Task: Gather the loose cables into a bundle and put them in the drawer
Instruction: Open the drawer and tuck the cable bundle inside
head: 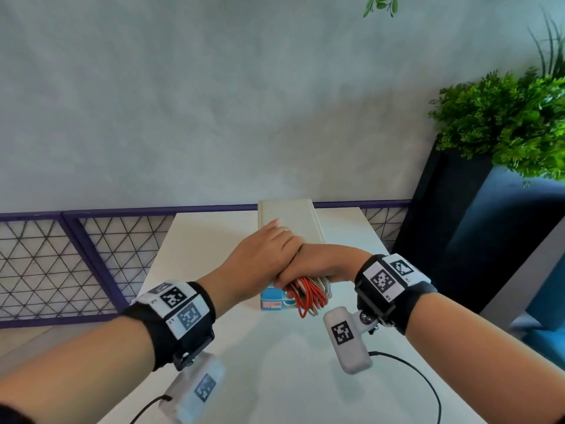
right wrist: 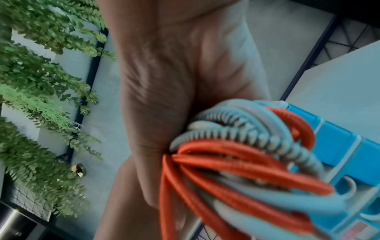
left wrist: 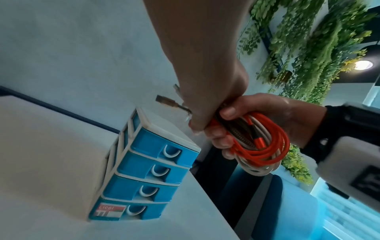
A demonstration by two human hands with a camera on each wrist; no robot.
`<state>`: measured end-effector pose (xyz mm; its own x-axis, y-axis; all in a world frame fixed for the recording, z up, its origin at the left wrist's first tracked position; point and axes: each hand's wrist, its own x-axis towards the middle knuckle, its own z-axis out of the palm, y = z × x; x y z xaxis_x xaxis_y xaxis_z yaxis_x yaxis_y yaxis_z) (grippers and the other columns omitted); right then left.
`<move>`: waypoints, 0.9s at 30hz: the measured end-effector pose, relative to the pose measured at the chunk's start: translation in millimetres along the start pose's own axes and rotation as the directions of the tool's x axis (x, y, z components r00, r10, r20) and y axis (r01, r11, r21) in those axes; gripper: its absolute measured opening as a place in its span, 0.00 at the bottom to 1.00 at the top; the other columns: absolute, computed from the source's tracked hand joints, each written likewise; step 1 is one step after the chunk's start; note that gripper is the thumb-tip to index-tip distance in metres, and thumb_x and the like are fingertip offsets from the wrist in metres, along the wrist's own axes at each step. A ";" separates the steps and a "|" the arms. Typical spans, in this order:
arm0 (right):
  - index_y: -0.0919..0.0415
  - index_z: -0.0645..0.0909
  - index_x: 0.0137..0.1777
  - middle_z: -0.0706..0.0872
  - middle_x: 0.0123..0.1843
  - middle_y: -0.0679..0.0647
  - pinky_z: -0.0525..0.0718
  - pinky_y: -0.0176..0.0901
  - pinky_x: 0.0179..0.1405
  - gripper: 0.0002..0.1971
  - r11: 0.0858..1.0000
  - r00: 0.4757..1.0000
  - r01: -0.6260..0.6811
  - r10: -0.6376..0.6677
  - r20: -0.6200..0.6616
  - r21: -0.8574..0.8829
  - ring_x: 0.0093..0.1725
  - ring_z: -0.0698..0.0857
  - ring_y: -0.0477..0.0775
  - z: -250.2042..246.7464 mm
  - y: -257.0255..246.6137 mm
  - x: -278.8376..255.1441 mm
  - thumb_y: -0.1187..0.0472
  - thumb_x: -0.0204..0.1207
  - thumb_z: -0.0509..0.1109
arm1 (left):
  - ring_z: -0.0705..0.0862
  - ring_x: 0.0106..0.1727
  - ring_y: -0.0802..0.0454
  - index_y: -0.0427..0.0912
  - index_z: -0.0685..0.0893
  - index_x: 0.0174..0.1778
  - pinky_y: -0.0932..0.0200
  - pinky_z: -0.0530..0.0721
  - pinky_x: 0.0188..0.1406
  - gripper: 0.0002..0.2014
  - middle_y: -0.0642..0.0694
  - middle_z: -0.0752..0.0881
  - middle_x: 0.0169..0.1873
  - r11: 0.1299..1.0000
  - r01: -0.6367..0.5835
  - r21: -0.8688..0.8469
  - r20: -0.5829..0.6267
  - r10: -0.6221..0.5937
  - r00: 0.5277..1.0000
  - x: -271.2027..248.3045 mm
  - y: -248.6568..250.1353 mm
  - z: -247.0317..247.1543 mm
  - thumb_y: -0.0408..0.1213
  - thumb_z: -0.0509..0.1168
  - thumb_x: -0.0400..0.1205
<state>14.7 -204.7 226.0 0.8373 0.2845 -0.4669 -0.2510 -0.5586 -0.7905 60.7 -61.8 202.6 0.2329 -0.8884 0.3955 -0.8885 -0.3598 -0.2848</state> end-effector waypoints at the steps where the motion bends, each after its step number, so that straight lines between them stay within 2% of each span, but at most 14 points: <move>1: 0.68 0.81 0.50 0.85 0.40 0.60 0.84 0.54 0.57 0.09 1.000 1.000 -0.012 0.012 0.007 0.007 0.44 0.84 0.58 -0.7 1.5 -0.1 0.65 0.73 0.73 | 0.83 0.52 0.45 0.40 0.78 0.57 0.54 0.82 0.58 0.15 0.45 0.85 0.49 1.000 -0.005 -0.030 0.008 0.005 1.000 2.5 -1.5 1.2 0.33 0.62 0.73; 3: 0.72 0.82 0.54 0.87 0.45 0.64 0.84 0.58 0.62 0.14 1.000 1.000 -0.022 0.022 -0.013 -0.007 0.49 0.87 0.64 -4.9 -0.4 0.4 0.63 0.73 0.74 | 0.82 0.45 0.47 0.41 0.79 0.53 0.57 0.82 0.37 0.15 0.46 0.84 0.45 0.999 0.014 -0.040 0.042 -0.013 0.999 8.5 -5.5 2.5 0.32 0.67 0.70; 6: 0.66 0.82 0.56 0.88 0.53 0.63 0.85 0.53 0.61 0.22 0.965 0.991 -0.065 0.031 -0.134 -0.255 0.55 0.88 0.65 -13.7 -5.6 -0.6 0.50 0.69 0.78 | 0.82 0.38 0.46 0.40 0.79 0.45 0.58 0.72 0.22 0.13 0.46 0.83 0.38 0.997 0.067 0.029 0.092 -0.070 0.993 9.9 -8.3 6.8 0.33 0.70 0.66; 8: 0.62 0.71 0.67 0.84 0.60 0.58 0.83 0.51 0.60 0.39 0.865 0.938 -0.207 0.042 -0.345 -0.456 0.57 0.85 0.59 -13.5 -6.3 -5.1 0.39 0.63 0.79 | 0.84 0.40 0.42 0.39 0.76 0.45 0.56 0.70 0.24 0.13 0.43 0.84 0.39 0.978 0.208 0.030 0.162 -0.210 0.964 6.7 -8.7 10.3 0.35 0.70 0.68; 10: 0.61 0.64 0.73 0.80 0.65 0.56 0.79 0.53 0.60 0.47 0.697 0.863 -0.305 -0.086 -0.498 -0.649 0.61 0.80 0.58 0.0 1.2 -6.0 0.34 0.62 0.76 | 0.84 0.47 0.41 0.40 0.75 0.53 0.54 0.71 0.31 0.13 0.43 0.85 0.47 0.933 0.355 0.061 0.263 -0.358 0.896 3.6 -8.0 14.2 0.39 0.66 0.75; 12: 0.61 0.61 0.76 0.75 0.69 0.55 0.74 0.57 0.65 0.50 0.531 0.810 -0.343 -0.251 -0.530 -0.775 0.67 0.75 0.59 21.0 14.0 -0.8 0.32 0.62 0.74 | 0.84 0.48 0.41 0.42 0.75 0.54 0.54 0.73 0.35 0.13 0.44 0.85 0.49 0.915 0.401 0.055 0.295 -0.398 0.869 2.9 -6.4 18.2 0.42 0.64 0.76; 14: 0.64 0.62 0.77 0.75 0.68 0.57 0.73 0.61 0.68 0.52 0.417 0.781 -0.408 -0.301 -0.547 -0.812 0.68 0.74 0.60 37.4 27.3 6.7 0.33 0.60 0.76 | 0.85 0.45 0.41 0.43 0.76 0.50 0.54 0.75 0.33 0.11 0.45 0.86 0.45 0.908 0.418 -0.018 0.314 -0.392 0.865 4.6 -0.6 18.1 0.41 0.64 0.74; 15: 0.64 0.70 0.73 0.80 0.62 0.57 0.77 0.60 0.63 0.49 0.401 0.759 -0.426 -0.330 -0.562 -0.811 0.62 0.79 0.61 41.0 32.8 9.5 0.37 0.56 0.80 | 0.85 0.44 0.41 0.44 0.76 0.49 0.55 0.75 0.33 0.10 0.45 0.86 0.43 0.899 0.434 -0.060 0.339 -0.390 0.856 4.9 3.0 17.3 0.41 0.65 0.73; 17: 0.61 0.82 0.53 0.86 0.41 0.54 0.84 0.51 0.38 0.33 0.414 0.710 -0.382 -0.440 -0.549 -0.826 0.40 0.86 0.59 38.8 42.4 10.9 0.50 0.48 0.86 | 0.85 0.42 0.43 0.47 0.78 0.49 0.56 0.74 0.32 0.11 0.47 0.86 0.41 0.864 0.485 -0.135 0.388 -0.404 0.828 2.9 9.6 16.7 0.41 0.65 0.71; 18: 0.60 0.82 0.47 0.85 0.35 0.54 0.80 0.45 0.27 0.26 0.427 0.717 -0.334 -0.463 -0.521 -0.840 0.32 0.85 0.58 35.5 44.8 10.7 0.55 0.48 0.85 | 0.85 0.41 0.43 0.49 0.78 0.48 0.57 0.73 0.32 0.11 0.48 0.86 0.41 0.849 0.504 -0.159 0.398 -0.412 0.819 1.3 12.2 15.9 0.42 0.65 0.70; 19: 0.60 0.80 0.46 0.85 0.35 0.55 0.75 0.44 0.24 0.22 0.461 0.757 -0.270 -0.441 -0.483 -0.845 0.31 0.85 0.59 32.3 44.6 10.3 0.59 0.52 0.83 | 0.84 0.41 0.44 0.50 0.78 0.48 0.57 0.73 0.33 0.11 0.49 0.86 0.41 0.837 0.519 -0.174 0.409 -0.418 0.811 -0.6 14.0 16.1 0.42 0.65 0.70; 22: 0.61 0.76 0.59 0.87 0.51 0.56 0.72 0.47 0.35 0.14 0.462 0.825 -0.222 -0.381 -0.418 -0.859 0.47 0.86 0.64 27.5 47.0 10.0 0.63 0.73 0.67 | 0.82 0.39 0.48 0.53 0.77 0.49 0.59 0.73 0.32 0.12 0.53 0.84 0.40 0.789 0.564 -0.243 0.455 -0.421 0.785 -3.3 18.6 17.6 0.43 0.67 0.70; 25: 0.60 0.75 0.61 0.87 0.55 0.56 0.73 0.46 0.39 0.14 0.470 0.828 -0.206 -0.384 -0.409 -0.858 0.51 0.86 0.62 21.6 54.6 9.8 0.61 0.76 0.64 | 0.83 0.42 0.48 0.53 0.77 0.49 0.59 0.73 0.33 0.13 0.53 0.85 0.43 0.767 0.572 -0.290 0.484 -0.399 0.779 0.6 21.5 24.2 0.45 0.68 0.70; 27: 0.59 0.76 0.61 0.87 0.55 0.56 0.73 0.46 0.40 0.15 0.504 0.846 -0.195 -0.348 -0.404 -0.841 0.51 0.86 0.62 19.5 57.5 11.6 0.59 0.75 0.66 | 0.84 0.45 0.50 0.54 0.76 0.49 0.58 0.75 0.34 0.17 0.55 0.85 0.44 0.724 0.605 -0.331 0.558 -0.366 0.745 2.3 19.1 31.1 0.49 0.71 0.68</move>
<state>0.5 -218.3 167.4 0.9919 0.1200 0.0405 0.1190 -0.9926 0.0260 56.6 -79.6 170.9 0.7196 -0.6888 -0.0884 -0.6336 -0.7033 0.3223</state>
